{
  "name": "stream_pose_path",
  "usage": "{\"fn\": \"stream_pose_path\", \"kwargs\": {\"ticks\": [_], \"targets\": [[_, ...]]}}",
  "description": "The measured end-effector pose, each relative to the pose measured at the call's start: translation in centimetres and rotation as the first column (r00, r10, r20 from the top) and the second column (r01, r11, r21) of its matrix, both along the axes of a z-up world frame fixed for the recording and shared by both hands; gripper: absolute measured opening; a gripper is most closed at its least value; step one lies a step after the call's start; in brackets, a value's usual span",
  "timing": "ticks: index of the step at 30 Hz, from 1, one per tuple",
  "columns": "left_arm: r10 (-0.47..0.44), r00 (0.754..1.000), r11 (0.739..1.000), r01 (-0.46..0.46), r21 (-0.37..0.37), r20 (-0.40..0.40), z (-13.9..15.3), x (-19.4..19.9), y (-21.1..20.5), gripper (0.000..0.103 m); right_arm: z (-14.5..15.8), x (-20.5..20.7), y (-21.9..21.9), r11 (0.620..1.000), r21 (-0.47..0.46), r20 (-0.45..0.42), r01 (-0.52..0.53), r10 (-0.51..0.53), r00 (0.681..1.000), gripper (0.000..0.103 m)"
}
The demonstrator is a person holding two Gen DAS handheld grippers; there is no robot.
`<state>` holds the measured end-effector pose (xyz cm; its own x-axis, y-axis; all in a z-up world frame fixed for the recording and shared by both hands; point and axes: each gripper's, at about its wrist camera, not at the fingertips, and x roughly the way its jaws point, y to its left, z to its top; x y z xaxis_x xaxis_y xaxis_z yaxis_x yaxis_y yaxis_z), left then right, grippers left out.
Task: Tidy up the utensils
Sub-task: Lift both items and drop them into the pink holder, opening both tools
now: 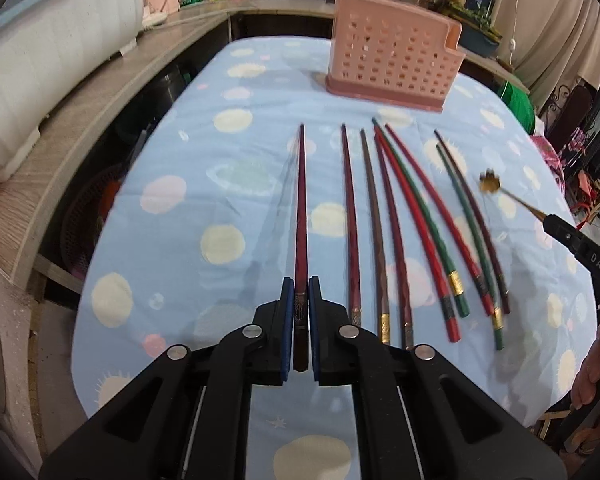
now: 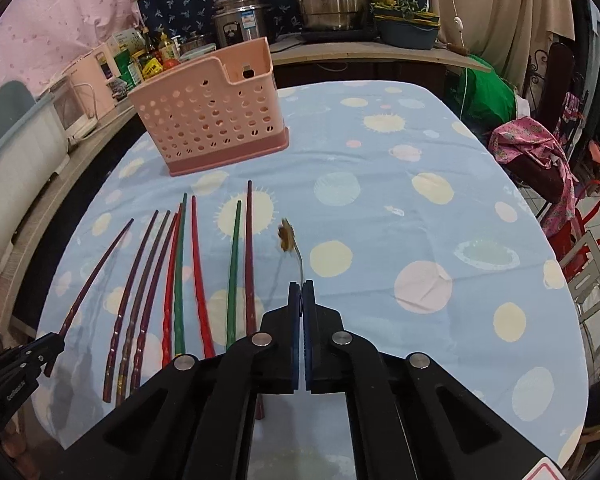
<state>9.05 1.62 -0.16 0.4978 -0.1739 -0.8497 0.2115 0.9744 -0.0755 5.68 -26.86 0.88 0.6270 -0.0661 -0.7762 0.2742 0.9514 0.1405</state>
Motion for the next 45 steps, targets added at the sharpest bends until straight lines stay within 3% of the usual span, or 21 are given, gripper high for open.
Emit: {"fn": "stream_pose_path", "kwargs": {"ticks": [9, 19, 26, 32, 35, 41, 45], "targets": [[0.012, 0.996, 0.999, -0.008, -0.05, 0.09, 5.3, 2.3, 0.2, 0.007, 3.4, 0.8, -1.0, 1.0, 0.017, 0.068, -0.006, 0.004, 0.998, 0.002], [0.032, 0.965, 0.998, -0.018, -0.057, 0.261, 13.3, 8.7, -0.4, 0.007, 9.3, 5.4, -2.6, 0.999, 0.032, 0.2, -0.029, 0.022, 0.98, 0.002], [0.06, 0.921, 0.997, -0.033, -0.074, 0.384, 19.7, 13.3, -1.3, 0.007, 12.8, 10.5, -4.3, 0.998, 0.06, 0.284, -0.017, -0.001, 0.959, 0.002], [0.097, 0.853, 0.988, -0.018, -0.155, 0.513, 26.5, 15.3, -2.3, 0.007, 14.9, 14.5, -5.3, 0.996, 0.087, 0.349, -0.013, -0.018, 0.937, 0.002], [0.108, 0.83, 0.981, 0.002, -0.196, 0.547, 28.5, 16.2, -2.9, 0.007, 15.2, 16.7, -5.3, 0.997, 0.073, 0.349, -0.013, -0.014, 0.937, 0.002], [0.095, 0.831, 0.977, 0.027, -0.21, 0.548, 27.7, 19.1, -5.3, 0.007, 13.1, 20.0, -5.1, 0.996, 0.085, 0.288, -0.032, 0.006, 0.958, 0.002], [0.066, 0.864, 0.983, 0.031, -0.183, 0.499, 24.5, 21.5, -7.1, 0.007, 10.9, 21.0, -5.1, 0.994, 0.1, 0.247, -0.037, 0.011, 0.969, 0.002]]}}
